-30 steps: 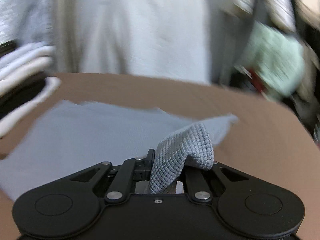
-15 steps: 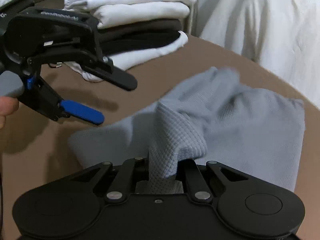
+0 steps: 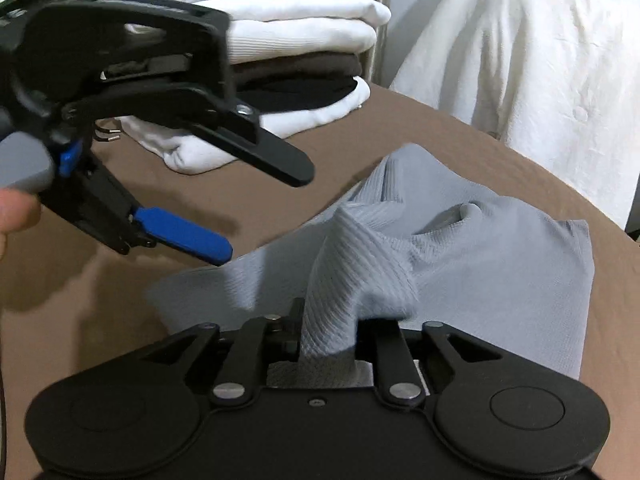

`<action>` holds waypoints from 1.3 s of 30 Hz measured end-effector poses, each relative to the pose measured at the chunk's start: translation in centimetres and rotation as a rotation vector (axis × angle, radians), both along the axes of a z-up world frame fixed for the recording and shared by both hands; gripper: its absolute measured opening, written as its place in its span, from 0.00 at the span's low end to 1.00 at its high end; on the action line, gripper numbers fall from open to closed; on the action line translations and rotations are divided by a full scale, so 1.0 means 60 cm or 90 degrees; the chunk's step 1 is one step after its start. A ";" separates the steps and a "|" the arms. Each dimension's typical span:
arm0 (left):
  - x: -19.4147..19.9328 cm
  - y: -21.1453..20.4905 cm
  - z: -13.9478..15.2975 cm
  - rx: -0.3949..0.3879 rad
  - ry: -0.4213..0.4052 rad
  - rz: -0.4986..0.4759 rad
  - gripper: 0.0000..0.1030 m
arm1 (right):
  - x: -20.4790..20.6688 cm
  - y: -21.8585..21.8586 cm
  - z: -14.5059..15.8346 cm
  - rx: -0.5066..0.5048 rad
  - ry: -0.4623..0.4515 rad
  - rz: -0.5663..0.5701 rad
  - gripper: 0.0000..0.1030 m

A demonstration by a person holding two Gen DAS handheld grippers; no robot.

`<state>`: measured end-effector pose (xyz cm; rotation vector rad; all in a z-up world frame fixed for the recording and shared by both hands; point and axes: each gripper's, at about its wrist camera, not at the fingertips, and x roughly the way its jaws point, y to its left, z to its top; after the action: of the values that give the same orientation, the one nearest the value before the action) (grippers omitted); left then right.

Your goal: Fold clothes

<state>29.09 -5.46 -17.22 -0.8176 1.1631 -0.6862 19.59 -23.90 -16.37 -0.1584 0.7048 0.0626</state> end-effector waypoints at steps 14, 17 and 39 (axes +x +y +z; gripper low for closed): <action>-0.015 0.016 0.012 -0.006 -0.009 -0.014 0.69 | -0.055 0.002 0.030 0.130 -0.019 0.141 0.42; -0.022 0.012 0.022 0.038 -0.026 -0.028 0.69 | -0.103 -0.006 0.021 0.179 -0.008 0.124 0.42; -0.098 -0.118 0.083 0.315 -0.300 -0.169 0.05 | -0.254 -0.125 -0.046 0.071 -0.005 -0.137 0.64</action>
<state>23.20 -12.54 -12.23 -0.0721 0.9527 -0.7173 4.33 -31.41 -19.10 0.0250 0.7051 -0.1046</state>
